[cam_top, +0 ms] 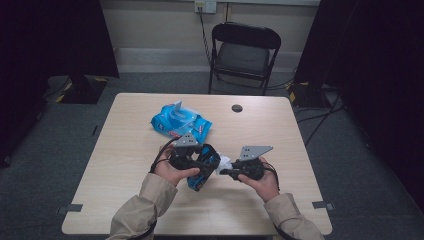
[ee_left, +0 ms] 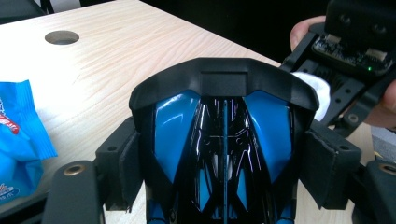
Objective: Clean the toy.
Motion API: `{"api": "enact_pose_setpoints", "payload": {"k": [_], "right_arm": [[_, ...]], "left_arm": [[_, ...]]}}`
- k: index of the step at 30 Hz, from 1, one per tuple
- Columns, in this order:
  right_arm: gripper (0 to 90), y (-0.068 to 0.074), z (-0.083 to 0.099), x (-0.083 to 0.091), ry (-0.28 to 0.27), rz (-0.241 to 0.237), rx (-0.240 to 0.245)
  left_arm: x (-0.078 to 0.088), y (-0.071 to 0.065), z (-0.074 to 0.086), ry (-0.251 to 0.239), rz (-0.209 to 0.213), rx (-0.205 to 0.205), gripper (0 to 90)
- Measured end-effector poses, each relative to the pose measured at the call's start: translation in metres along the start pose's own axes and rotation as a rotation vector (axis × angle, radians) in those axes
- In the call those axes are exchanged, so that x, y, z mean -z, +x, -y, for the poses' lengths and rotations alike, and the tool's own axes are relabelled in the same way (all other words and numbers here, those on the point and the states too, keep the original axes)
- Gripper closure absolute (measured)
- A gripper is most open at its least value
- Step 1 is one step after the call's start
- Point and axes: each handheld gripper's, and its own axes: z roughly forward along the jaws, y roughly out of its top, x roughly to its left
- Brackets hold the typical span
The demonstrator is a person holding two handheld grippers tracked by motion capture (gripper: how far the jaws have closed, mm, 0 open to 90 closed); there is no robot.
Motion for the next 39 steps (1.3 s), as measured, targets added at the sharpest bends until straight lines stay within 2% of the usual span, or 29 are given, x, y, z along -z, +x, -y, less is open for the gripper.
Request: {"api": "enact_pose_setpoints", "payload": {"k": [8, 16, 30, 39], "right_arm": [[84.9, 0.004, 0.001, -0.006, 0.000, -0.008, 0.028], [84.8, 0.006, 0.002, -0.009, -0.008, -0.036, 0.049], [84.7, 0.011, 0.010, -0.025, -0.009, -0.076, 0.040], [84.8, 0.014, 0.014, -0.029, 0.004, -0.085, 0.039]], "left_arm": [[-0.002, -0.001, -0.003, -0.009, 0.009, 0.009, 25.4], [-0.003, 0.000, -0.004, -0.011, 0.010, 0.015, 25.4], [-0.005, 0.001, -0.019, -0.038, -0.007, 0.016, 25.4], [-0.004, 0.002, -0.020, -0.041, -0.009, 0.027, 25.4]]}}
